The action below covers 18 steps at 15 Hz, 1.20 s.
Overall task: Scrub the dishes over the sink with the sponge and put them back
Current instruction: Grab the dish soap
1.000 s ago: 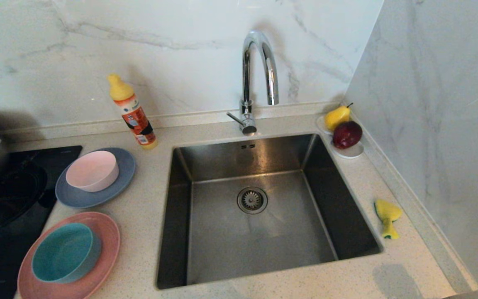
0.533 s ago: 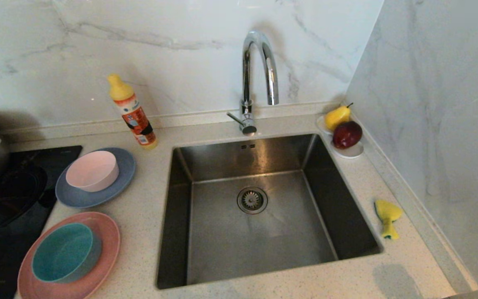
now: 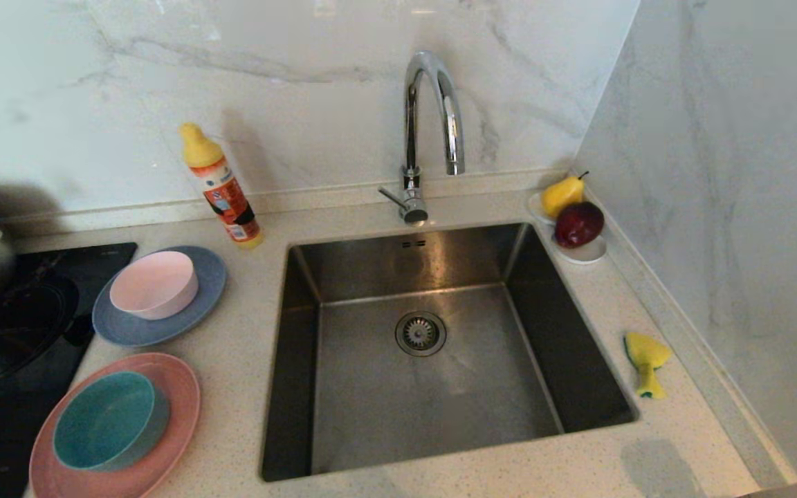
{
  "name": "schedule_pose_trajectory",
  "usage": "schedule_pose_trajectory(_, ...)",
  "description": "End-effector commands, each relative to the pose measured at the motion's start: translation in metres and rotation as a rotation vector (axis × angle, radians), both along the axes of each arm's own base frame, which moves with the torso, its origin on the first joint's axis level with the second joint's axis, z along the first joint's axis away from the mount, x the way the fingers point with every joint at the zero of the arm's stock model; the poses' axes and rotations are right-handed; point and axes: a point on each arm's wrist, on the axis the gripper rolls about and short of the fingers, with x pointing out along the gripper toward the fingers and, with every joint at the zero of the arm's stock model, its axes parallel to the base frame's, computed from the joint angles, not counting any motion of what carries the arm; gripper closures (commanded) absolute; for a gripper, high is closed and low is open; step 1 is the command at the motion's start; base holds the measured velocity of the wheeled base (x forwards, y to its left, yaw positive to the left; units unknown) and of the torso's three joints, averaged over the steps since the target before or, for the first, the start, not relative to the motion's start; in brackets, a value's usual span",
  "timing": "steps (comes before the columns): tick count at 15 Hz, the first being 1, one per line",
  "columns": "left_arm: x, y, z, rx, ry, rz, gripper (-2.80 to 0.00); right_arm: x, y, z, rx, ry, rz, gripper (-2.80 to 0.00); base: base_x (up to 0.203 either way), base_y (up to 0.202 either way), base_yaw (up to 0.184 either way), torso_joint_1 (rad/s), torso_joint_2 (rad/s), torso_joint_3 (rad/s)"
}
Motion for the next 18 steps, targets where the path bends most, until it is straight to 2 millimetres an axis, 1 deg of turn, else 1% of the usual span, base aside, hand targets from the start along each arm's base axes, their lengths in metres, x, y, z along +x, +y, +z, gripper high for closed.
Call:
schedule_pose_trajectory(1,0.000,0.000,0.000,0.000,0.000,-0.001,0.00,0.000,0.000,0.000,0.000,0.000,0.000,0.00,0.000,0.000,0.000,0.000,0.00,0.000)
schedule_pose_trajectory(7,-0.001,0.000,0.002,-0.004,0.003,0.002,0.00,0.000,0.000,0.000,0.000,0.000,0.000,0.00,0.000,0.000,0.000,0.000,0.00,0.000)
schedule_pose_trajectory(8,-0.003,0.000,0.008,-0.006,-0.017,0.002,0.00,0.000,0.000,0.000,0.000,0.000,0.000,0.00,0.000,0.000,0.000,0.000,0.00,0.000)
schedule_pose_trajectory(9,-0.006,0.000,0.019,-0.008,-0.038,0.003,0.00,0.000,0.000,0.000,0.000,0.000,0.000,0.00,0.000,0.000,0.000,0.000,0.00,0.000)
schedule_pose_trajectory(10,-0.010,0.000,0.031,-0.011,-0.042,0.002,0.00,0.000,0.000,0.000,0.000,0.000,0.000,0.00,0.000,0.000,0.000,0.000,0.00,0.000)
schedule_pose_trajectory(11,-0.008,0.000,0.041,-0.019,-0.015,0.001,0.00,0.000,0.000,0.000,0.000,0.000,0.000,0.00,0.000,0.000,0.000,0.000,0.00,0.000)
schedule_pose_trajectory(13,0.006,0.000,0.066,-0.051,0.076,0.003,0.00,0.000,0.000,0.000,0.000,0.000,0.000,0.00,0.000,0.000,0.000,0.000,0.00,0.000)
schedule_pose_trajectory(15,0.031,0.001,0.097,-0.091,0.142,0.009,0.00,0.000,0.000,0.000,0.000,0.000,0.000,0.00,0.000,0.000,0.000,0.000,0.00,0.000)
schedule_pose_trajectory(17,0.068,0.001,0.120,-0.115,0.213,0.015,0.00,0.000,0.000,0.000,0.000,0.000,0.000,0.00,0.000,0.000,0.000,0.000,0.00,0.000)
schedule_pose_trajectory(18,0.091,0.002,0.130,-0.123,0.244,0.019,0.00,0.000,0.000,0.000,0.000,0.000,0.000,0.00,0.000,0.000,0.000,0.000,0.00,0.000)
